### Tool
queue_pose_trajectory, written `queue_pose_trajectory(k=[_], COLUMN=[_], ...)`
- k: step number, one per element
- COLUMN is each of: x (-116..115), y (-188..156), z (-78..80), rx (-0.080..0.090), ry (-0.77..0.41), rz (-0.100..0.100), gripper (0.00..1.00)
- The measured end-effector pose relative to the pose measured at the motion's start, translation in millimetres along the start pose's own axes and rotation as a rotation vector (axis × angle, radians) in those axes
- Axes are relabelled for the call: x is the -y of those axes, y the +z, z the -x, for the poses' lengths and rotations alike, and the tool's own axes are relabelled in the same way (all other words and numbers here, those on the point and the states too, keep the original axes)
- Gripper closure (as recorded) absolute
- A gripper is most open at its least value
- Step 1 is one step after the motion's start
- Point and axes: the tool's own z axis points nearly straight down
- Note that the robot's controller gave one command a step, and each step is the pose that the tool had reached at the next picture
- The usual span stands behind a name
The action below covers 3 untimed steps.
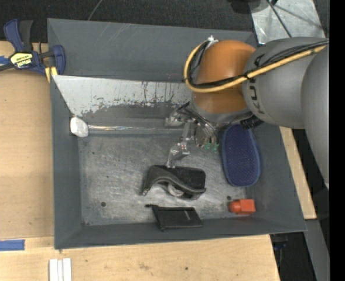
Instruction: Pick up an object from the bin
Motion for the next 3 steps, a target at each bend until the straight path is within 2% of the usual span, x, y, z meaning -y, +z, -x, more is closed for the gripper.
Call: queue_pose_trajectory(k=[1,2,3], x=[-12.0,11.0,16.7], y=[-71.2,-1.4,42.9], z=[-1.0,-88.5,-86.7], rx=[-0.011,-0.032,-0.018], ry=[0.166,0.182,0.219], rz=[-0.001,-0.006,-0.002], gripper=[0.00,0.00,0.00])
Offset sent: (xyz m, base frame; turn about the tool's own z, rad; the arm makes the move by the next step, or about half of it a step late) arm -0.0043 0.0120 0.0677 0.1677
